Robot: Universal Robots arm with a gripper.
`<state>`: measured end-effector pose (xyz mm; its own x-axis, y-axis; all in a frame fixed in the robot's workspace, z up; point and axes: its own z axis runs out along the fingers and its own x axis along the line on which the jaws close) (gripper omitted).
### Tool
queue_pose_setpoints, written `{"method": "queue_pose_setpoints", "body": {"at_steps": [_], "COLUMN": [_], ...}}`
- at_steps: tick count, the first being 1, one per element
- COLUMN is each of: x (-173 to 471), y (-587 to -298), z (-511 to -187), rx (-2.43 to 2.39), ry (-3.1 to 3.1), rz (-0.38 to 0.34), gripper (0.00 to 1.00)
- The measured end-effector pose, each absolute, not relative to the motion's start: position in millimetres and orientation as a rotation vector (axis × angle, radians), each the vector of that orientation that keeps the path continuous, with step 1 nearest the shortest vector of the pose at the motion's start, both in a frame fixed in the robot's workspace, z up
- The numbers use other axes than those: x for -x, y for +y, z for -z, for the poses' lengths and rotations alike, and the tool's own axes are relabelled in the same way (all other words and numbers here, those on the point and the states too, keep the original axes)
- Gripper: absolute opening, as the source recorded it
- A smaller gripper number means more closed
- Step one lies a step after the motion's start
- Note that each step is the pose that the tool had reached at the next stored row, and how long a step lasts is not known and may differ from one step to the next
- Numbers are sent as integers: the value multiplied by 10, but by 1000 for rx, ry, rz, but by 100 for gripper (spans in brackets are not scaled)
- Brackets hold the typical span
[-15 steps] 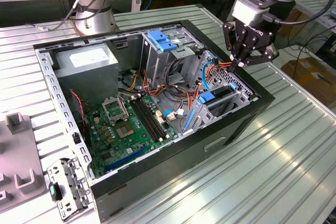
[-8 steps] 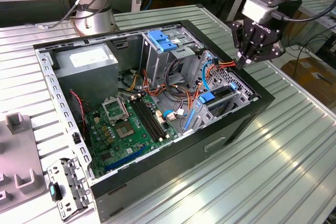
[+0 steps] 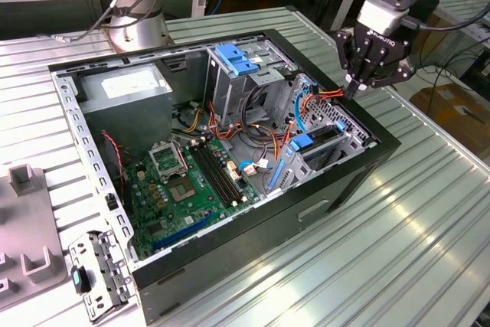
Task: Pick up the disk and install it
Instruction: 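Insert the first disk wire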
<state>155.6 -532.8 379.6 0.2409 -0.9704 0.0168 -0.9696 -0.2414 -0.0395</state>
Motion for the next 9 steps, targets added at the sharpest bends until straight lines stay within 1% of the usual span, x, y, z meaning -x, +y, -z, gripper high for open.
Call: {"method": "queue_pose_setpoints", "body": {"at_steps": [2, 8, 9], "x": [-1568, -1587, -1594], "y": [-5246, -5236, -5237], "z": [-3795, -3780, -3777], "rx": [2460, 2573, 2589], "ry": [1920, 1762, 1738], "rz": [59, 57, 57], "gripper": [11, 11, 18]}}
